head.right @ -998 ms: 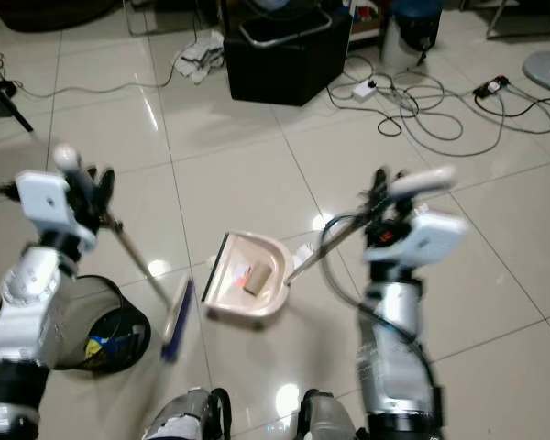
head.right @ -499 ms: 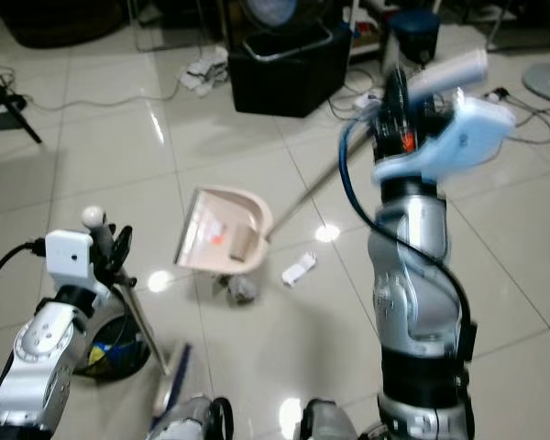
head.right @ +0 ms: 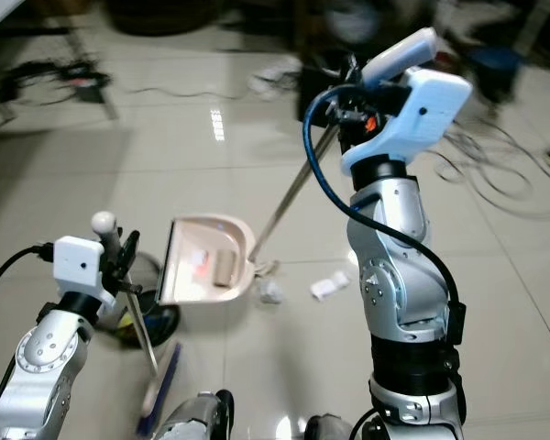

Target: Sweep floor

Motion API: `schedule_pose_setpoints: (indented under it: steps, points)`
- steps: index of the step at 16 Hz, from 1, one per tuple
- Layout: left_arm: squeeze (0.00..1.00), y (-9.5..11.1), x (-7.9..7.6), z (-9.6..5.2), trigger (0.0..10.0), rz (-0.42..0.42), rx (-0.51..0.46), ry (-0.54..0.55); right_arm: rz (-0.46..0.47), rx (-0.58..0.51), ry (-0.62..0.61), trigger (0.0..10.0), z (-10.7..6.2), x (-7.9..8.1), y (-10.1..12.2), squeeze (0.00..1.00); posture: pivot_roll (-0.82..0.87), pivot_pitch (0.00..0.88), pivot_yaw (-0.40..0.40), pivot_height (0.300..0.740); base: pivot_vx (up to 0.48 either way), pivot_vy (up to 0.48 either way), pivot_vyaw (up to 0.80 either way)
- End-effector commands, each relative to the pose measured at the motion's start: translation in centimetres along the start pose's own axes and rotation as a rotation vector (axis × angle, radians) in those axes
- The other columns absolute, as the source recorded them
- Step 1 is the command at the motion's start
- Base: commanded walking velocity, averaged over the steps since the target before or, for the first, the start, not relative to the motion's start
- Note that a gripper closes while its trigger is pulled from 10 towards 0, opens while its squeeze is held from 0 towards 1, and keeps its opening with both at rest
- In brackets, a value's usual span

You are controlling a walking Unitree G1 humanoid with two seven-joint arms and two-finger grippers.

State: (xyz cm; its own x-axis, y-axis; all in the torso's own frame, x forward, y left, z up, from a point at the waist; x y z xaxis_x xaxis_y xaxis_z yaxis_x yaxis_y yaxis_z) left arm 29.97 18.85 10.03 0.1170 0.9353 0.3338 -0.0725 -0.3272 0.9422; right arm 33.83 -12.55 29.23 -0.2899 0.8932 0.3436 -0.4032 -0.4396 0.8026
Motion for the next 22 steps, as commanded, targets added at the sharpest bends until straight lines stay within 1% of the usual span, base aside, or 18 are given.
schedule_pose_setpoints:
  steps: [1,3,5,6,7,8,9,10,14,16,22]
  points:
    - [0.0,0.7,0.4,-0.1,10.0,0.021,-0.02,0.014,0.02,-0.038,0.043,10.0,0.4,1.2,0.9,0.0,0.03,0.072,0.065,0.74,0.0,0.0,0.8]
    - [0.0,0.7,0.4,-0.3,10.0,0.027,-0.01,0.015,0.008,-0.037,0.047,10.0,0.4,1.3,0.8,0.0,0.03,0.067,0.061,0.74,0.0,0.0,0.8]
    - [0.0,1.2,0.9,-0.3,10.0,-0.009,-0.02,0.046,-0.004,-0.039,0.033,10.0,0.3,1.1,0.5,0.0,0.03,0.062,0.06,0.74,0.0,0.0,0.8]
    - [0.0,1.6,1.1,-0.1,10.0,-0.05,-0.034,0.066,-0.024,-0.034,0.035,10.0,0.2,1.0,0.4,0.0,0.02,0.058,0.051,0.74,0.0,0.0,0.8]
    - [0.0,2.1,1.2,0.1,10.0,-0.065,-0.044,0.072,-0.039,-0.033,0.036,10.0,0.2,0.9,0.4,0.0,0.02,0.056,0.049,0.74,0.0,0.0,0.8]
    - [0.0,2.7,1.3,0.5,10.0,-0.067,-0.06,0.075,-0.042,-0.039,0.028,10.0,0.4,0.7,0.6,0.0,0.02,0.053,0.042,0.74,0.0,0.0,0.8]
    - [0.0,2.9,1.3,0.6,10.0,-0.066,-0.064,0.075,-0.042,-0.041,0.025,10.0,0.4,0.6,0.6,0.0,0.02,0.053,0.041,0.74,0.24,0.0,0.8]
    - [0.0,3.2,1.2,0.8,10.0,-0.067,-0.07,0.073,-0.042,-0.044,0.019,10.0,0.4,0.3,0.6,0.0,0.02,0.05,0.038,0.74,0.274,0.0,0.0]
    - [0.0,3.1,0.9,0.9,10.0,-0.076,-0.053,0.077,-0.056,-0.035,0.01,10.0,0.2,-0.3,0.4,0.0,0.02,0.044,0.037,0.74,0.277,0.0,0.0]
    - [0.0,3.1,0.8,0.9,10.0,-0.075,-0.047,0.073,-0.07,-0.024,0.021,10.0,0.0,-0.1,0.2,0.0,0.02,0.042,0.037,0.74,0.298,0.0,0.0]
    - [0.0,2.8,0.9,0.7,10.0,-0.066,-0.03,0.075,-0.063,-0.017,0.022,10.0,-0.1,-0.2,-0.1,0.0,0.02,0.032,0.035,0.74,0.328,0.0,0.76]
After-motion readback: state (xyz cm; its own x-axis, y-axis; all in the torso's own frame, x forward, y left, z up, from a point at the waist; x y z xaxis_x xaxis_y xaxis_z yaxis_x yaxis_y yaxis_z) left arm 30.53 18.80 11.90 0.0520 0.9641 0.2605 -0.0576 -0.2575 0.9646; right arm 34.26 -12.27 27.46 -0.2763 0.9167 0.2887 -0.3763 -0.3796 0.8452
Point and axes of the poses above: a point about 5 cm out from each wrist's last joint towards the gripper, its own z axis pointing out of the wrist towards the gripper, its own y axis along the axis of the wrist's last joint, x = y × z, the point moved 4 cm from there along z, pointing out of the wrist towards the gripper, and after that the axes turned 9 degrees about z, right-handed, at the moved point
